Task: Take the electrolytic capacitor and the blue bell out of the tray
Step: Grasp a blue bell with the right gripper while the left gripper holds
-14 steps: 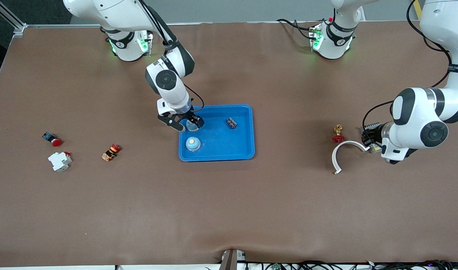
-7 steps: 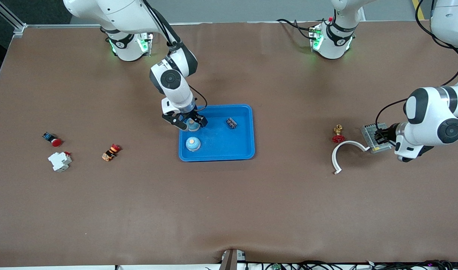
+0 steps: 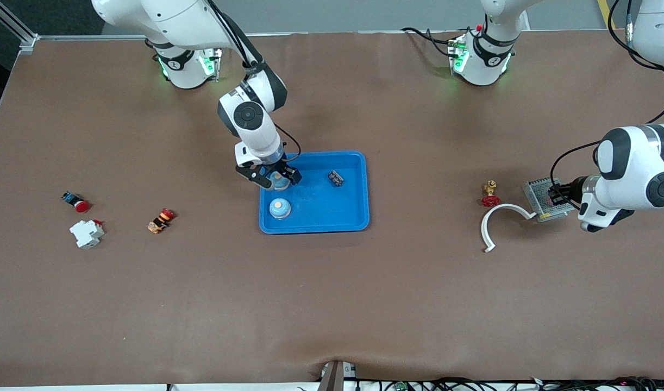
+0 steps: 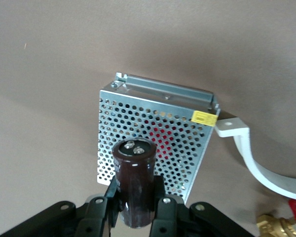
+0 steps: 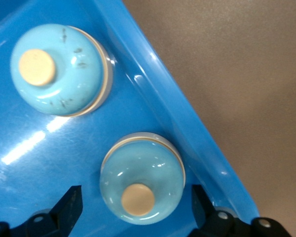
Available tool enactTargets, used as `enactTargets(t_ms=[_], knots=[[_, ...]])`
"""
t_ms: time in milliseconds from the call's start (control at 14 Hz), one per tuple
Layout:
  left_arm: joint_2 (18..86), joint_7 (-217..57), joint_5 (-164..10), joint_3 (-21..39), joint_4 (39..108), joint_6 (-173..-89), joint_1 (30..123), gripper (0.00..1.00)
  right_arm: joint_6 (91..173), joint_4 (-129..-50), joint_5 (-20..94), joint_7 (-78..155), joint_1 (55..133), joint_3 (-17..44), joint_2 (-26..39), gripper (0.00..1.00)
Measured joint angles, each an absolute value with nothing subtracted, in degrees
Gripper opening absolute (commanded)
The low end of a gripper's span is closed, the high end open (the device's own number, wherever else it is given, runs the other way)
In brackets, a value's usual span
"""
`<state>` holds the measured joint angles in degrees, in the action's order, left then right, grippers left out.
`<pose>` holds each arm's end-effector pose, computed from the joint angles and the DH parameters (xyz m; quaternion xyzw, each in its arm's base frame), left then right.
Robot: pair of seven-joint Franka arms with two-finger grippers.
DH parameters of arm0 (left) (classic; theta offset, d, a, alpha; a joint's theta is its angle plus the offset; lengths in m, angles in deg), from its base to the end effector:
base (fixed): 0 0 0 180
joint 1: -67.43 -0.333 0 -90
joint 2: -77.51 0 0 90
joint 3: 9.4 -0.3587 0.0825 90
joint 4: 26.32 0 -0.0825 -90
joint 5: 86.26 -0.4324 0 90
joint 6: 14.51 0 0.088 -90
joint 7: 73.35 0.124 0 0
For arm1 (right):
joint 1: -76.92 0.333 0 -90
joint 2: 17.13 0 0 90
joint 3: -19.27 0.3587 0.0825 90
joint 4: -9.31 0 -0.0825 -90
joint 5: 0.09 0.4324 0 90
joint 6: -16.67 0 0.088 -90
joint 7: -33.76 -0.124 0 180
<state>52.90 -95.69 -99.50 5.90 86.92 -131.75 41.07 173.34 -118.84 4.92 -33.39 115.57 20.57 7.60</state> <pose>0.6022 0.1361 0.2210 -0.9609 -0.2178 0.1631 0.0522 0.4549 0.3780 0.1591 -0.9608 0.2743 -0.0008 0.0403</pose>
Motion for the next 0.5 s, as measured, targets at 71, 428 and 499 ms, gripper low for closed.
enactTargets(t_ms=[71, 428, 499], knots=[[52.8, -95.7, -99.5, 5.9, 86.9, -131.8, 41.0, 0.0, 173.3, -118.6, 4.9, -33.3, 115.6, 20.6, 7.6, 0.56], [52.5, -95.7, -99.5, 6.2, 87.0, -131.8, 41.1, 0.0, 167.5, -116.0, 4.9, -33.3, 115.6, 20.4, 6.9, 0.06], [52.2, -95.8, -99.5, 6.3, 87.0, -131.8, 41.3, 0.0, 165.8, -115.1, 4.9, -33.3, 115.6, 20.4, 6.9, 0.0]])
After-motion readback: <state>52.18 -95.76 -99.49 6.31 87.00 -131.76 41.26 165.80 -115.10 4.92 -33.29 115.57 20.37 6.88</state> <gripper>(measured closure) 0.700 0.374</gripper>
